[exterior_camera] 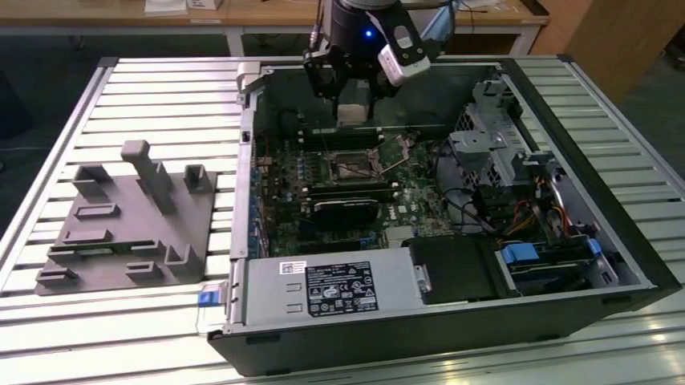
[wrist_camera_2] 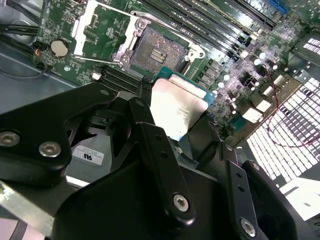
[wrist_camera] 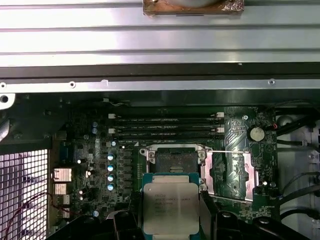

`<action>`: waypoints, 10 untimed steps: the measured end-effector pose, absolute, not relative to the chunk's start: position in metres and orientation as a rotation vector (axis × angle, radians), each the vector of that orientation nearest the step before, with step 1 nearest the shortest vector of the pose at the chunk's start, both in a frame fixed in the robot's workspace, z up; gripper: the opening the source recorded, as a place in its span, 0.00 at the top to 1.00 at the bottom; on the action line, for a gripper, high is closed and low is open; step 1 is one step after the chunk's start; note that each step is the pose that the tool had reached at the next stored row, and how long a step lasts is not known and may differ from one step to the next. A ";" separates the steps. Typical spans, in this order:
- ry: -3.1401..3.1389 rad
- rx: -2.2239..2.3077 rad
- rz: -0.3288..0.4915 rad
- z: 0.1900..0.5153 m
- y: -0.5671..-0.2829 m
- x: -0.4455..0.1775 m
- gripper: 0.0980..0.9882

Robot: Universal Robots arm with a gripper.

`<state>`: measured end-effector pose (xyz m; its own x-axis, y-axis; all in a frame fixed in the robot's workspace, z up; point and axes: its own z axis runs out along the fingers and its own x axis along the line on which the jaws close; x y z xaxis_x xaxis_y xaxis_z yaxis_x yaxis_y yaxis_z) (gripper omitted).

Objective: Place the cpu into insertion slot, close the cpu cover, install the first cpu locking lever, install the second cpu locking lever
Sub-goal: 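Place the cpu into insertion slot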

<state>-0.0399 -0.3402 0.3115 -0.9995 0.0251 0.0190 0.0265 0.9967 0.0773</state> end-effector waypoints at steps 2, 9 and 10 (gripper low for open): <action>-3.121 -0.040 -0.121 0.309 -0.340 -0.040 0.51; -3.121 -0.040 -0.121 0.303 -0.340 -0.038 0.51; -3.121 -0.040 -0.121 0.301 -0.340 -0.038 0.51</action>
<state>-0.0381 -0.3402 0.3015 -0.9995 0.0251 0.0190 0.0265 0.9967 0.0771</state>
